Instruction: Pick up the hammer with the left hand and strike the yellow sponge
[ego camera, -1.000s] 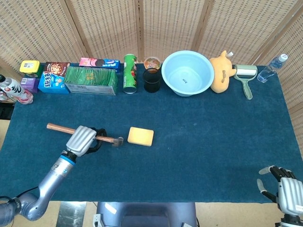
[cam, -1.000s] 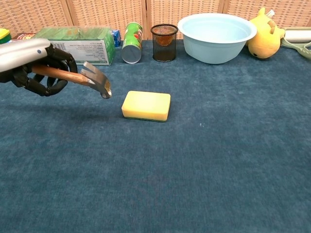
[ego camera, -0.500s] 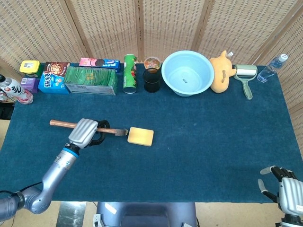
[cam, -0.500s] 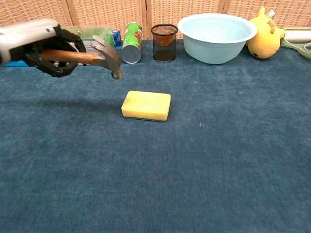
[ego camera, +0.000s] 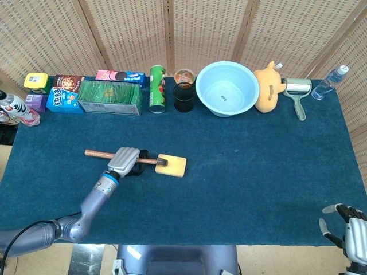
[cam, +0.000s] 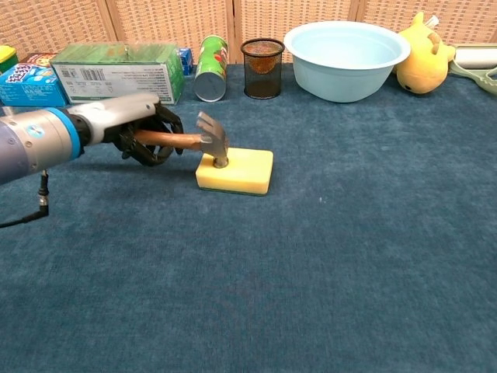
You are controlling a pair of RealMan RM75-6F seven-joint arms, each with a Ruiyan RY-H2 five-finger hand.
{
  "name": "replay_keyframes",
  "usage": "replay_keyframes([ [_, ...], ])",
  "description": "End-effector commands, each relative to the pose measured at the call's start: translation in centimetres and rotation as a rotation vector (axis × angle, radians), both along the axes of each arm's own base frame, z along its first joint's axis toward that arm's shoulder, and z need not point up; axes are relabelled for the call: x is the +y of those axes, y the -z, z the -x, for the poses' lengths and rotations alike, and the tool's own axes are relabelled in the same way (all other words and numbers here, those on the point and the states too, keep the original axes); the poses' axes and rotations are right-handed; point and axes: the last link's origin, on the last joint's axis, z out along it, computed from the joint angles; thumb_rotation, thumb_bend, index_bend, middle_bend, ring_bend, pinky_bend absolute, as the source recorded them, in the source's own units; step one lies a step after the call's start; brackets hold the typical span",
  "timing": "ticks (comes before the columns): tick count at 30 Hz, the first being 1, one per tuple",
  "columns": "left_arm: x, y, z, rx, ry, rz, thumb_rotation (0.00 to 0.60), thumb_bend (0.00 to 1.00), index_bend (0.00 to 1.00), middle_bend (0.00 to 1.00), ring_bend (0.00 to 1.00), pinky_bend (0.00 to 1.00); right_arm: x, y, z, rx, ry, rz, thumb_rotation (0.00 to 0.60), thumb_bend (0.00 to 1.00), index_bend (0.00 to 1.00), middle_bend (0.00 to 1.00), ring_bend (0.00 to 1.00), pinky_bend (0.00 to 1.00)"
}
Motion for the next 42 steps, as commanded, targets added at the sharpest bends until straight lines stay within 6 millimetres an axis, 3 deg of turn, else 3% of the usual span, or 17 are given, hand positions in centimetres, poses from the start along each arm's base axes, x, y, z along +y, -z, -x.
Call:
replay_keyframes([
  [1, -0.2, 0.0, -0.9, -0.020, 0.016, -0.014, 0.600, 0.58, 0.56, 0.62, 0.59, 0.70, 0.2, 0.0, 0.0, -0.001, -0.002, 0.003, 0.600, 0.37, 0.49, 0.48, 0.43, 0.34],
  [7, -0.5, -2.3, -2.3, -0.147, 0.036, -0.084, 0.600, 0.58, 0.56, 0.62, 0.59, 0.70, 0.3, 0.0, 0.0, -0.001, -0.003, 0.004, 0.600, 0.37, 0.49, 0.48, 0.43, 0.34],
  [13, -1.0, -4.2, -2.1, -0.198, 0.005, -0.073, 0.600, 0.58, 0.56, 0.62, 0.59, 0.71, 0.0, 0.4, -0.1, -0.004, -0.006, -0.009, 0.600, 0.37, 0.49, 0.48, 0.43, 0.34],
  [19, -0.2, -3.4, -1.4, -0.162, -0.063, -0.037, 0.600, 0.58, 0.56, 0.62, 0.59, 0.71, 0.0, 0.3, 0.1, -0.003, 0.002, -0.006, 0.600, 0.37, 0.49, 0.48, 0.43, 0.34],
  [34, 1.6, 1.3, -0.2, -0.036, -0.227, 0.096, 0.600, 0.58, 0.56, 0.62, 0.59, 0.72, 0.2, 0.3, 0.3, -0.005, 0.021, 0.000, 0.600, 0.37, 0.48, 0.48, 0.43, 0.34],
  [36, 1.7, 1.1, -0.6, -0.056, -0.234, 0.105, 0.600, 0.58, 0.56, 0.62, 0.59, 0.72, 0.3, 0.2, 0.3, -0.005, 0.020, 0.005, 0.600, 0.37, 0.48, 0.48, 0.43, 0.34],
  [42, 1.4, -2.0, -2.1, -0.173, -0.193, 0.041, 0.600, 0.59, 0.56, 0.62, 0.60, 0.72, 0.6, 0.0, 0.1, -0.002, 0.017, 0.014, 0.600, 0.37, 0.48, 0.48, 0.43, 0.34],
])
